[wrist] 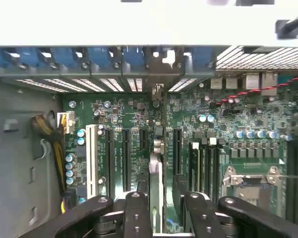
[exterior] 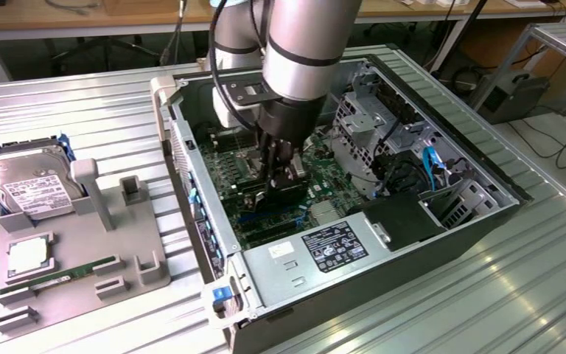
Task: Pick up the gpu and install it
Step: 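Insert the gpu into the slot, then press down on the gpu until it lock into place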
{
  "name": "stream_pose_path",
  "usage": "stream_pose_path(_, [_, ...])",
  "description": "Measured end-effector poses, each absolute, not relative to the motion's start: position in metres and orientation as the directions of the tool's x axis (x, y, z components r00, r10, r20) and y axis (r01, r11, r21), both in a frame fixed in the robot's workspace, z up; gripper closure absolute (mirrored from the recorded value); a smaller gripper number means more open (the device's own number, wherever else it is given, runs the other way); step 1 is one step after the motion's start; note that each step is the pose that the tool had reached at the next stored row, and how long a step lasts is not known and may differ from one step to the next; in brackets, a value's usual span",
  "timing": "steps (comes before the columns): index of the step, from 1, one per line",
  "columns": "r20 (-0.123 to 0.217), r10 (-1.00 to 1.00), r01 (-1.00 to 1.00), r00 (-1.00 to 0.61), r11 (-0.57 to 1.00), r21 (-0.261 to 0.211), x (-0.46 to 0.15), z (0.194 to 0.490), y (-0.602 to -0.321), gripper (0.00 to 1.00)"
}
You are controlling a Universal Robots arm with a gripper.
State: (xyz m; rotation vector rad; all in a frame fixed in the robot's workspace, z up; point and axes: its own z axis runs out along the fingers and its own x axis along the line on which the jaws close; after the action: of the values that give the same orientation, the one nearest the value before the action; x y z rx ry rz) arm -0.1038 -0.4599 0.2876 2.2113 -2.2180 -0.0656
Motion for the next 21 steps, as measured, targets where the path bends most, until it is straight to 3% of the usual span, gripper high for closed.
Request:
stream_pose_path(1, [-0.023, -1.000, -1.000, -0.003, 0.003, 0.030, -0.111, 0.291, -0.457, 0.75])
stream_pose_path(2, [-0.023, -1.000, -1.000, -0.003, 0.003, 0.025, -0.115, 0.285, -0.457, 0.89])
stream_pose_path(21, [-0.023, -1.000, -1.000, -0.003, 0.003, 0.025, -0.115, 0.270, -0.453, 0.89])
